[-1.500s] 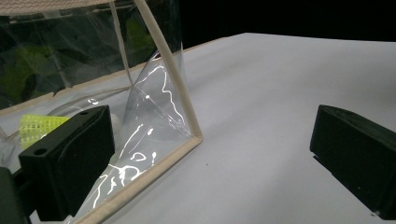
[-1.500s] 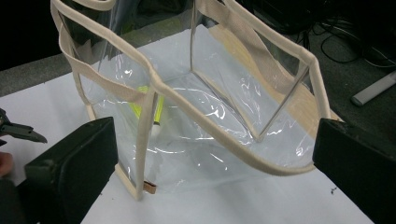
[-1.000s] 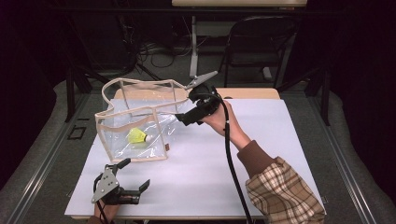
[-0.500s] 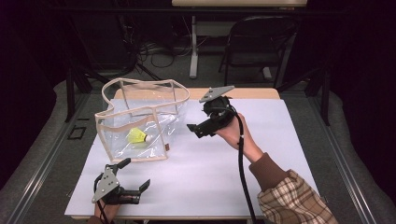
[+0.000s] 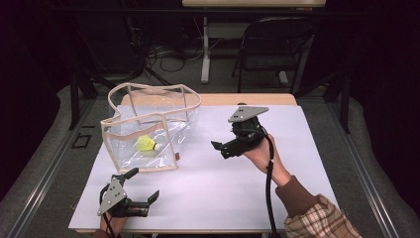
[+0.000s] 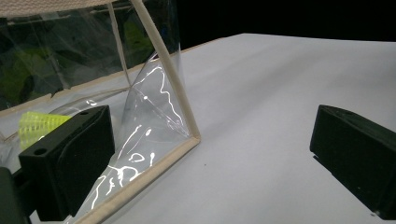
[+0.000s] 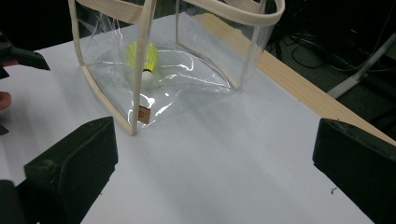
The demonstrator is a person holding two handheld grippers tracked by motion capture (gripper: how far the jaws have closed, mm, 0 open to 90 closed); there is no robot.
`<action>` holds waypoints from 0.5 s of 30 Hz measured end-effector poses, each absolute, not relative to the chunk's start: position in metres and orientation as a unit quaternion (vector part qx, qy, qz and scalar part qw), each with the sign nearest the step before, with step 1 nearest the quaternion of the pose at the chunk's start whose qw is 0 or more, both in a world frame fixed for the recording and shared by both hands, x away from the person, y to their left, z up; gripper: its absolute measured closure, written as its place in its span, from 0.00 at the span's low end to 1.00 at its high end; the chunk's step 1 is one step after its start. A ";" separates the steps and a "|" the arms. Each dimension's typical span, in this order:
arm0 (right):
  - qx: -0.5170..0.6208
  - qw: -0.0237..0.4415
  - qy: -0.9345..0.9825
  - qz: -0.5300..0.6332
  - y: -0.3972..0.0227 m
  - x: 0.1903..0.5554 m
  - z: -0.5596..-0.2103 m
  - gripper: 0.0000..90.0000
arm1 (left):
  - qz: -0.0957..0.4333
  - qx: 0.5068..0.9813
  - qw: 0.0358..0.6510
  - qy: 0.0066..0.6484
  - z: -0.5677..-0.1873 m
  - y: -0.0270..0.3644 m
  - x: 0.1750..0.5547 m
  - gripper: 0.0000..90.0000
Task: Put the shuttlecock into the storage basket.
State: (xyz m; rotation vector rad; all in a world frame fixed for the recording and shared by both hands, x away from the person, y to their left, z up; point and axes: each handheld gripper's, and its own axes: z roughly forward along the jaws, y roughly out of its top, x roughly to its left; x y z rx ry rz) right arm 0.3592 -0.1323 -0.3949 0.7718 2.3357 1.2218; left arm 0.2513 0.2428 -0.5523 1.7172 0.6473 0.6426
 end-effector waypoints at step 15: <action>0.305 0.222 0.809 0.451 -0.172 0.332 -0.419 0.00 | 0.274 0.730 0.562 0.275 -0.552 0.243 0.251 0.00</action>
